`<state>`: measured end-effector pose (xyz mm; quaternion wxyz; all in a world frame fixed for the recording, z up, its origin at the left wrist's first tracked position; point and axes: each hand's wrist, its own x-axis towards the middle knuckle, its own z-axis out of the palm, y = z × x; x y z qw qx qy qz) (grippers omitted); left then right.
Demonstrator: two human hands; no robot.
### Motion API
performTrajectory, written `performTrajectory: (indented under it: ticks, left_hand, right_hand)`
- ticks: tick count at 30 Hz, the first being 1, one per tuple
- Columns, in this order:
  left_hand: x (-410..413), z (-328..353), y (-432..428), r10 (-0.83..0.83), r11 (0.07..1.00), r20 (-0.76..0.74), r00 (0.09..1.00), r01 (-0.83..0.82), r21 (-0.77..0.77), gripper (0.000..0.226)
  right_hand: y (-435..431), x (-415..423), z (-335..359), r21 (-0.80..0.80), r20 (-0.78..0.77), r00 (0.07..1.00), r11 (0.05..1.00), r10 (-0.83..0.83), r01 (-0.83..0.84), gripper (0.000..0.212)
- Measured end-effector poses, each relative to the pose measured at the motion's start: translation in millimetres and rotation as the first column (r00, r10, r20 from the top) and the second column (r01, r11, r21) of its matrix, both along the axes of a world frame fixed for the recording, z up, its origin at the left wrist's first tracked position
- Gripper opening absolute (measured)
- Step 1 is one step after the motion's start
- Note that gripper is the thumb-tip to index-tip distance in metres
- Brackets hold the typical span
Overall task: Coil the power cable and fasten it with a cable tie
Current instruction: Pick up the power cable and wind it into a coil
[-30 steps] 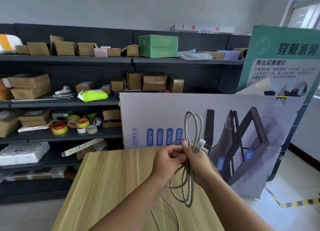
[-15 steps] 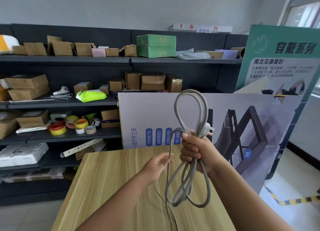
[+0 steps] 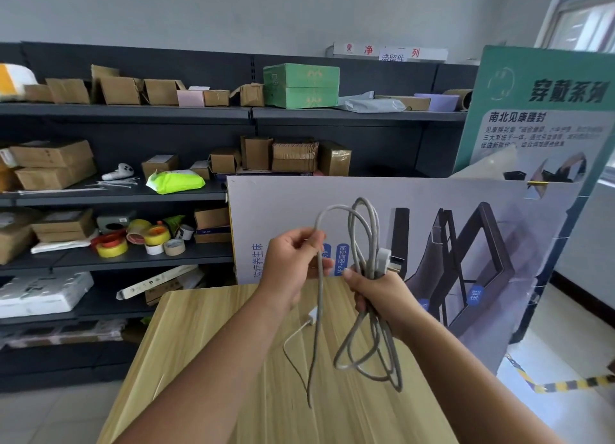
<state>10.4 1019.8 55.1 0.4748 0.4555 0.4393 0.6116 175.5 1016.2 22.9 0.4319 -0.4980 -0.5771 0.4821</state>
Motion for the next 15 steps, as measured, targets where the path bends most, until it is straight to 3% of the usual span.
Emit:
performTrajectory:
  ticks: [2, 4, 8, 11, 13, 15]
  left_hand:
    - [14, 1, 1, -0.007, 1.000, 0.000, 1.000, 0.007, 0.015, 0.005]
    - [24, -5, 4, 0.014, 0.999, -0.103, 0.995, -0.008, 0.051, 0.009]
    - [28, -12, 8, 0.041, 0.995, -0.273, 0.961, -0.014, 0.102, 0.022]
    - [21, -18, 4, 0.000, 0.990, -0.293, 0.956, 0.042, 0.136, 0.036]
    - [14, -27, 2, 0.017, 0.990, -0.309, 0.951, 0.026, 0.136, 0.050]
    - [3, -51, 8, 0.092, 0.995, -0.439, 0.894, -0.071, 0.063, 0.057]
  right_hand:
    - [-3, -10, 0, -0.023, -0.108, 0.993, 0.999, 0.042, -0.045, 0.012]
    - [-6, -18, -2, -0.037, -0.134, 0.986, 0.994, 0.100, -0.105, 0.003]
    - [-10, -23, -10, -0.038, -0.091, 0.995, 0.998, 0.051, -0.054, 0.019]
    - [-10, -17, -8, 0.012, -0.048, 0.997, 0.999, 0.053, -0.053, 0.020]
    - [-8, -14, -8, 0.017, -0.087, 0.994, 0.998, 0.067, -0.066, 0.021]
    - [-6, -12, -7, 0.012, -0.193, 0.979, 0.998, 0.064, -0.063, 0.028]
